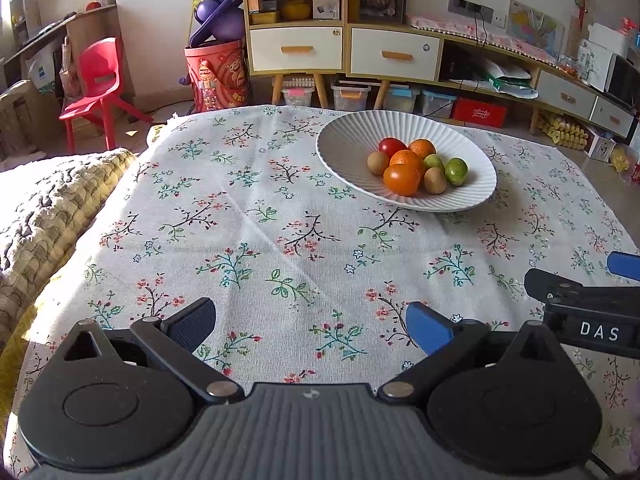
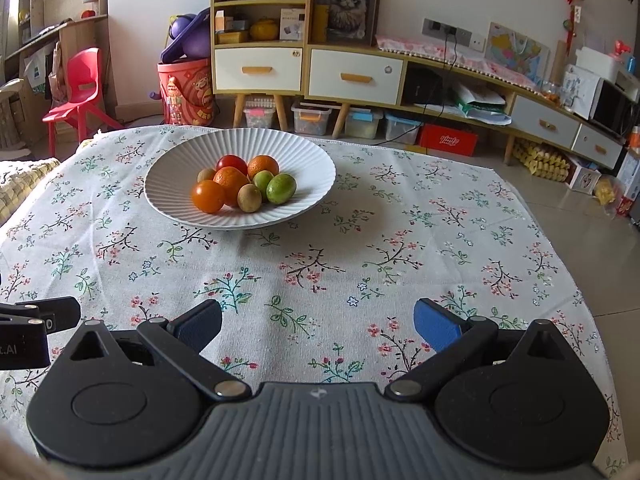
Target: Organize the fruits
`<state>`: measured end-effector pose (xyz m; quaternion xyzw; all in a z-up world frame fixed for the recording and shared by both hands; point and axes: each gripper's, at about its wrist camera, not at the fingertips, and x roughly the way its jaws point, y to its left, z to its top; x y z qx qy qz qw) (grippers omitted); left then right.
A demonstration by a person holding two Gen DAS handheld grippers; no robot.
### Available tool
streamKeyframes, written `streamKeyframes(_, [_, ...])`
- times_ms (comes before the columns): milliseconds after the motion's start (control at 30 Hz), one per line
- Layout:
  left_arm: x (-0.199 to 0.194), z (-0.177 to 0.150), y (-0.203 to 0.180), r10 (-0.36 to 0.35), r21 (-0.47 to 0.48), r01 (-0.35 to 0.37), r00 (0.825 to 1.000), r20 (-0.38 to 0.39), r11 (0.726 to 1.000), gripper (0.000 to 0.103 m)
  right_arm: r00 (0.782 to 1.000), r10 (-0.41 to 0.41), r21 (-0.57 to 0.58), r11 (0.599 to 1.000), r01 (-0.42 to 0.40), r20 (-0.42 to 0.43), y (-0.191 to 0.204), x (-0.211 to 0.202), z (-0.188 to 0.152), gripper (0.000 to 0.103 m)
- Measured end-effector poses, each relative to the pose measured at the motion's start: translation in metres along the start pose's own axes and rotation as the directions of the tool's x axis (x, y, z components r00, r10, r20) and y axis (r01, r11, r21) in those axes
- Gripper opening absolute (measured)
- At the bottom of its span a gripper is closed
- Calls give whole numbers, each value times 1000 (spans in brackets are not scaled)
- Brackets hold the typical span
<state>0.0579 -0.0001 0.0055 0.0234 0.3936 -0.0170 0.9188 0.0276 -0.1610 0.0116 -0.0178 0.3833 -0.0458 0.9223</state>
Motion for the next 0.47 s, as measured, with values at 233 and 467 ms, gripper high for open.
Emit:
streamKeyframes(233, [0, 0, 0, 6, -1, -6, 1000, 0, 1000, 92, 1000, 2, -2, 1000, -2, 3, 0, 0, 0, 102])
streamKeyframes(467, [0, 0, 0, 12, 8, -12, 1000, -5, 1000, 92, 1000, 3, -3, 1000, -3, 2, 1, 0, 0, 102])
